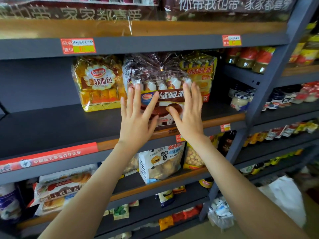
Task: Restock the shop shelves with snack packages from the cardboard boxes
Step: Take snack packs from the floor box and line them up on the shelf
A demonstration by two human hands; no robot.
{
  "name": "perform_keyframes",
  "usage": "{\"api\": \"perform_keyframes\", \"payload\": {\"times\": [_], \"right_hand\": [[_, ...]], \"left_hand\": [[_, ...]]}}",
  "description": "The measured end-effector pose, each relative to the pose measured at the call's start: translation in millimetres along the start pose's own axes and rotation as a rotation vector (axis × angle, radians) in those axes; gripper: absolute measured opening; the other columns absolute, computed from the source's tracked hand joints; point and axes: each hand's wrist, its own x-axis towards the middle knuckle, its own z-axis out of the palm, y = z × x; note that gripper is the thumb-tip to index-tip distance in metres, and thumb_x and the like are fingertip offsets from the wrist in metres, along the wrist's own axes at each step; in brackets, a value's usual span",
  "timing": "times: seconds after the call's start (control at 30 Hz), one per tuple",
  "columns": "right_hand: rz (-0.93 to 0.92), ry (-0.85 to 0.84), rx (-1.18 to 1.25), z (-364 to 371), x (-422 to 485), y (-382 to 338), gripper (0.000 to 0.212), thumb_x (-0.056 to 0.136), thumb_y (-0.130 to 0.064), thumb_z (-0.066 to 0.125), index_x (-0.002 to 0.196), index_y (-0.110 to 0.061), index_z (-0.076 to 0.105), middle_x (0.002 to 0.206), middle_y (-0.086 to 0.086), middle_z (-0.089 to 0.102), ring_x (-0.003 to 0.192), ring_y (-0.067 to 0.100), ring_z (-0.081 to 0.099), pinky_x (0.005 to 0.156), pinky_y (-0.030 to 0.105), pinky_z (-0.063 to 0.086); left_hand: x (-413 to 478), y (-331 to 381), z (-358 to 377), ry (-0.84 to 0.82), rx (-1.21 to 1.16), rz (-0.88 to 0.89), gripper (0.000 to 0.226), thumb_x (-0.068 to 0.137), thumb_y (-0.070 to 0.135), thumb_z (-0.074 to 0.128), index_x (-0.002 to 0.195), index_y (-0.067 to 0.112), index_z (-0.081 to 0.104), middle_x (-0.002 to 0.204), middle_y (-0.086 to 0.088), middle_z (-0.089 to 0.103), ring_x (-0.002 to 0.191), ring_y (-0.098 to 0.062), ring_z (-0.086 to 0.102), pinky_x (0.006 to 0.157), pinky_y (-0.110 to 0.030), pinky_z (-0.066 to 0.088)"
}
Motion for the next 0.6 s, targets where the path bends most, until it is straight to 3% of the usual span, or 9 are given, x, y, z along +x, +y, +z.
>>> {"api": "perform_keyframes", "payload": {"times": [0.1,0.2,0.4,0.6], "right_hand": [[0.016,-0.072,-0.152,6,-9,1,0.072,0.097,-0.046,0.042,0.151,-0.021,0.001,0.158,0.018,0.006,0.146,0.033,0.006,0.117,0.043,0.011],[0.048,-0.073,-0.173,7,-12,-5,0.070,0.098,-0.045,0.041,0.152,-0.018,0.003,0.158,0.019,0.009,0.145,0.034,0.009,0.116,0.048,0.018],[0.005,-0.006,-0.039,4,-32,-20,0.069,0.088,-0.023,0.060,0.145,-0.013,0.021,0.152,0.022,0.024,0.140,0.035,0.022,0.112,0.047,0.025],[-0.158,-0.076,0.231,7,-72,-52,0.047,0.084,-0.008,0.061,0.128,-0.004,0.043,0.129,0.015,0.050,0.121,0.025,0.040,0.105,0.036,0.034]], "left_hand": [[-4,-2,2,-0.053,0.081,-0.021,0.063,0.094,0.039,0.049,0.150,0.024,0.025,0.154,-0.023,0.008,0.143,-0.043,0.008,0.114,-0.056,0.014],[-11,0,-6,-0.070,0.073,-0.051,0.064,0.093,0.034,0.052,0.150,0.021,0.025,0.155,-0.024,0.012,0.144,-0.041,0.008,0.115,-0.053,0.014],[-45,3,-33,-0.177,-0.079,-0.263,0.071,0.092,0.026,0.056,0.152,0.020,0.019,0.159,-0.018,0.009,0.147,-0.033,0.008,0.117,-0.048,0.010],[-73,19,-67,-0.155,-0.155,-0.495,0.059,0.089,0.019,0.060,0.142,0.006,0.040,0.146,-0.016,0.039,0.135,-0.032,0.037,0.109,-0.044,0.034]]}}
